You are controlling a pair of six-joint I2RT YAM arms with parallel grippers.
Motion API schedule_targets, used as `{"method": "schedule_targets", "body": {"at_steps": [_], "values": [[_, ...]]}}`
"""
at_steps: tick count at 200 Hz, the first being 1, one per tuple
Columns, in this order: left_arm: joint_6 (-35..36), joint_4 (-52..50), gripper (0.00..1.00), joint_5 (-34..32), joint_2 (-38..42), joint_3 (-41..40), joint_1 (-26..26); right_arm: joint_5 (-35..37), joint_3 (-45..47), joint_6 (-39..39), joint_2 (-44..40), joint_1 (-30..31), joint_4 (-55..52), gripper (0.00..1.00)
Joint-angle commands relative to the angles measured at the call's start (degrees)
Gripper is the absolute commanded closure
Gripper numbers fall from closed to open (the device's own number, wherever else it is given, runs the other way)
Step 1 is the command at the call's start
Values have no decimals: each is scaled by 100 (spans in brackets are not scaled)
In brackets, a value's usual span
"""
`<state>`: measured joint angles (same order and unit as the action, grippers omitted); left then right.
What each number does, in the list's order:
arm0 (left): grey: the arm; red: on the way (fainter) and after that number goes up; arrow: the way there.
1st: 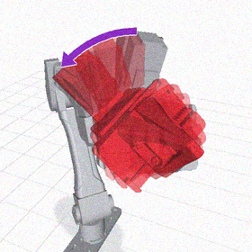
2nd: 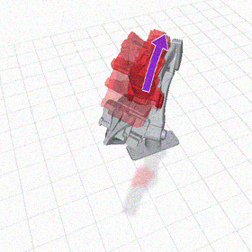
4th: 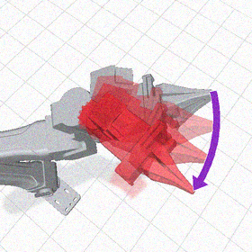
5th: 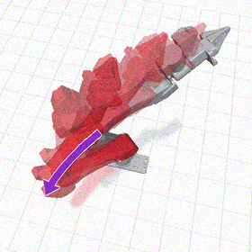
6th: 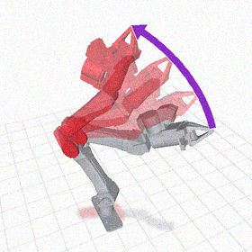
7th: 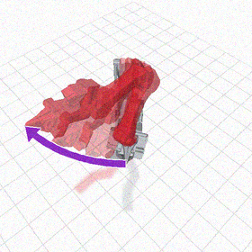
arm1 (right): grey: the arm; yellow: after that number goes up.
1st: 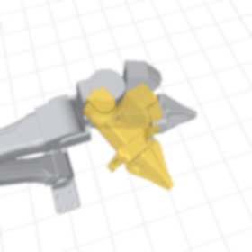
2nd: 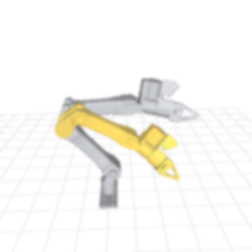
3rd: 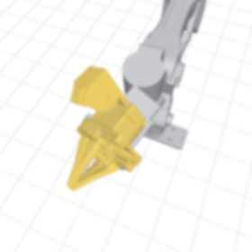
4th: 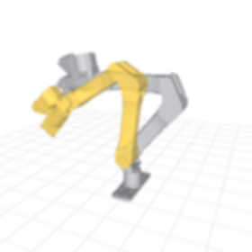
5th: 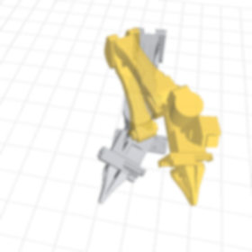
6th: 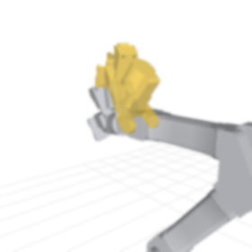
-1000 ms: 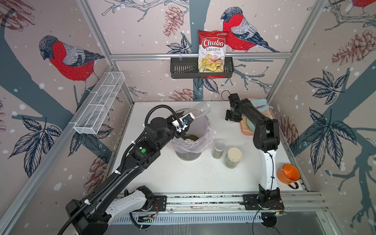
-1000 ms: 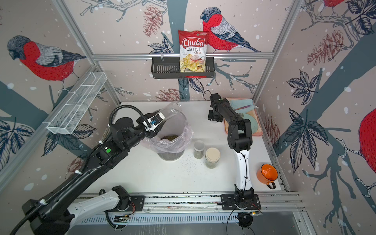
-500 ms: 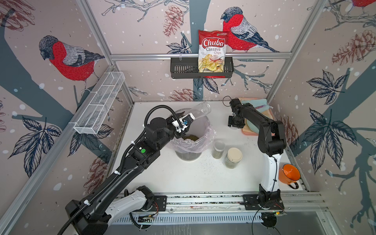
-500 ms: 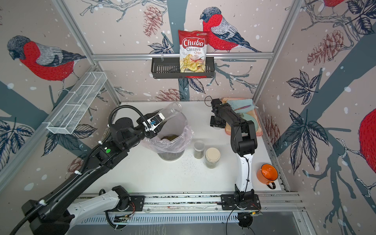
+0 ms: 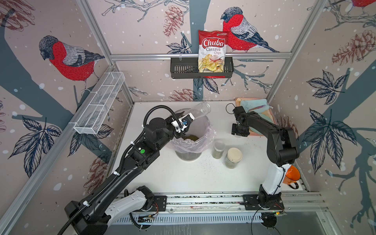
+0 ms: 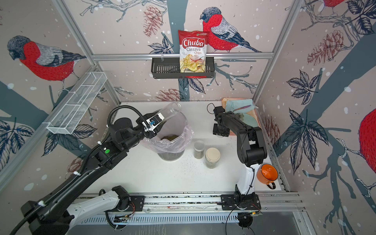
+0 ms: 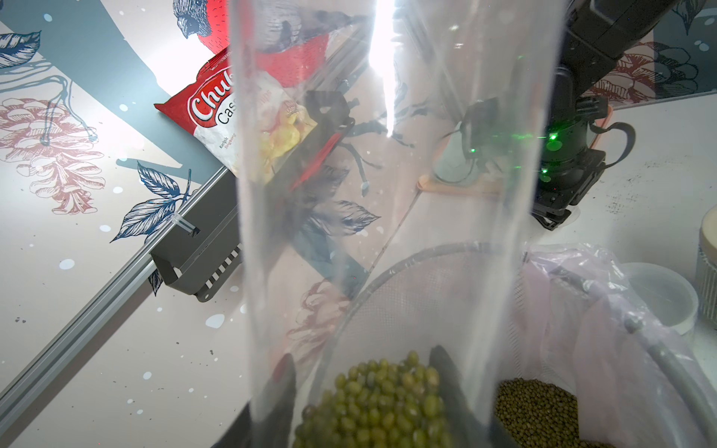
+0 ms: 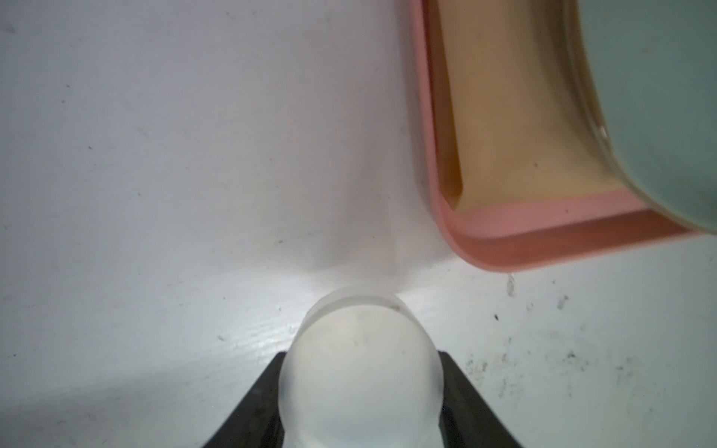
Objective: Empty moldy mung beans from jars
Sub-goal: Place the lid at the center of the board.
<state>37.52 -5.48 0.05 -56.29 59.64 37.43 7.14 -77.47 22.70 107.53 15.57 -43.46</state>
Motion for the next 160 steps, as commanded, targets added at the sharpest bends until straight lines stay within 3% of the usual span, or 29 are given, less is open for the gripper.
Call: {"method": "schedule_targets", "body": {"at_steps": [1,88,160], "values": [[-43,310,59,101,9,50,1,124,328,200,-329,-25,192,51],[-34,285,60,71,4,55,12,209,1651,391,-977,-445,536,49],[-8,290,59,55,26,40,7,309,2218,517,-1083,-749,795,34]]}}
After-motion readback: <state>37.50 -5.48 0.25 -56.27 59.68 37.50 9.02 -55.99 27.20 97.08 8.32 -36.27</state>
